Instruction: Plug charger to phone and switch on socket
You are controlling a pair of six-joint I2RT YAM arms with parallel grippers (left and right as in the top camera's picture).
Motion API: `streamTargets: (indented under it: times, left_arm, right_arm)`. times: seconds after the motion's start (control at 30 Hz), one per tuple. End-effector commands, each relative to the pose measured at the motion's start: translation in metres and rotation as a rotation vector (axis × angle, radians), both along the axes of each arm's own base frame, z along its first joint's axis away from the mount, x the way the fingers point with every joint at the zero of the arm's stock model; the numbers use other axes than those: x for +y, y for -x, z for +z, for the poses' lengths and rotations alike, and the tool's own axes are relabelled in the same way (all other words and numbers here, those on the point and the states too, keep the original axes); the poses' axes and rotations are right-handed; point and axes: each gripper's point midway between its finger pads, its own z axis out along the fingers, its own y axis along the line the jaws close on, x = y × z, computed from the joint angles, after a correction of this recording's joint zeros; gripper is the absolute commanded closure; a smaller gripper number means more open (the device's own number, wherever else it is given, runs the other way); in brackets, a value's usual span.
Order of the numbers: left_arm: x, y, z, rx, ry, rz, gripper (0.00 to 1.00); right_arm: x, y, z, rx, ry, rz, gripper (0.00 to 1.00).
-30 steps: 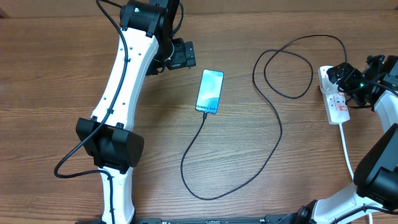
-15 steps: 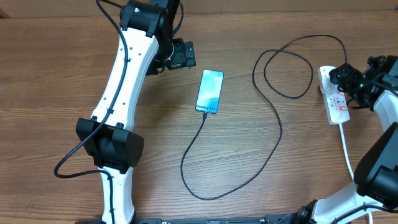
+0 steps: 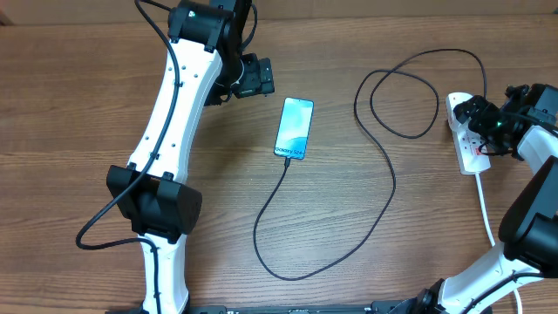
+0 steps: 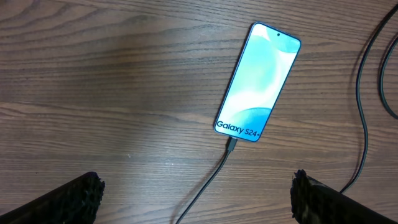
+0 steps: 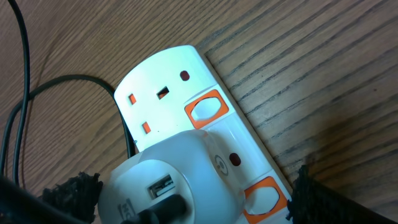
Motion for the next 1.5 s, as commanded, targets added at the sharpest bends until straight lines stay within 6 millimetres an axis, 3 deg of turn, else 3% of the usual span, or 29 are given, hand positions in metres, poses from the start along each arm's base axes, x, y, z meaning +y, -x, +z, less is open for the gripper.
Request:
streamTargets:
  times: [0.0, 0.47, 0.7, 1.47]
  left_arm:
    - [-0.001, -0.001, -0.005, 0.003, -0.020, -0.021, 0.00]
    - [-0.001, -0.001, -0.005, 0.003, -0.020, -0.022, 0.00]
    - [-0.001, -0.001, -0.005, 0.003, -0.020, -0.022, 0.00]
    - [-0.001, -0.001, -0.005, 0.003, -0.020, -0.022, 0.00]
  right_arm:
    - [0.011, 0.000, -0.010, 0.009, -0.036, 0.027, 0.00]
    - [0.015, -0.003, 0.001, -0.006, -0.034, 0.081, 0.00]
    - [0.026, -0.009, 0.012, -0.050, -0.085, 0.120, 0.00]
    - [0.036, -0.004, 0.010, -0.029, -0.130, 0.130, 0.00]
